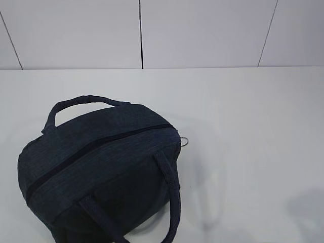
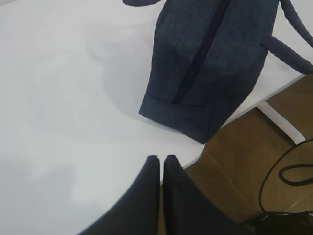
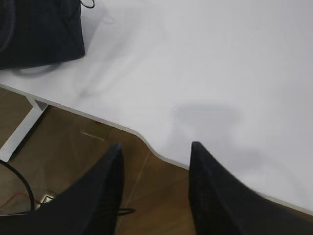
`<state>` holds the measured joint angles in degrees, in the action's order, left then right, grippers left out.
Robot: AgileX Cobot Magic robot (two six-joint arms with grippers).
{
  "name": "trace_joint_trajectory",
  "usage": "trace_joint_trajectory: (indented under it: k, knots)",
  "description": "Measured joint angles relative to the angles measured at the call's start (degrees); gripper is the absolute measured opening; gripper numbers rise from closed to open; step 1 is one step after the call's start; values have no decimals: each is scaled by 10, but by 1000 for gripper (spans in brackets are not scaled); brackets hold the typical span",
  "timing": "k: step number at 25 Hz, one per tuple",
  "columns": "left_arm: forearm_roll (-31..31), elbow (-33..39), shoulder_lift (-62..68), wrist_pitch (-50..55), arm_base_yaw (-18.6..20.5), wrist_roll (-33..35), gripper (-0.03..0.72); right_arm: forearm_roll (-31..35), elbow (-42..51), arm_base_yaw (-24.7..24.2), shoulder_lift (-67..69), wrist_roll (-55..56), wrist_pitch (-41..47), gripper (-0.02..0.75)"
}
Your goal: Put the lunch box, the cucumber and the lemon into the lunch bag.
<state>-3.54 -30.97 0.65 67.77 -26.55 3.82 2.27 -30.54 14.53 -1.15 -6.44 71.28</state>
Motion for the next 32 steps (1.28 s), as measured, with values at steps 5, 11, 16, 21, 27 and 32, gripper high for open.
trace_joint_trajectory:
  k: [5,11,16,21,27,32]
  knots:
    - [5,16,0,-33,0,0,-20,-9,4,0,0,0,-10,288]
    - [5,18,0,-39,0,0,-20,-11,12,0,0,0,-30,284]
    - [5,18,0,-39,0,0,-20,-12,19,0,0,0,-43,284]
    - [5,18,0,-39,0,0,-20,-12,22,0,0,0,-47,283]
    - [5,18,0,-39,0,0,-20,-12,22,0,0,0,-47,283]
    - [5,18,0,-39,0,0,17,-12,22,0,0,0,-48,283]
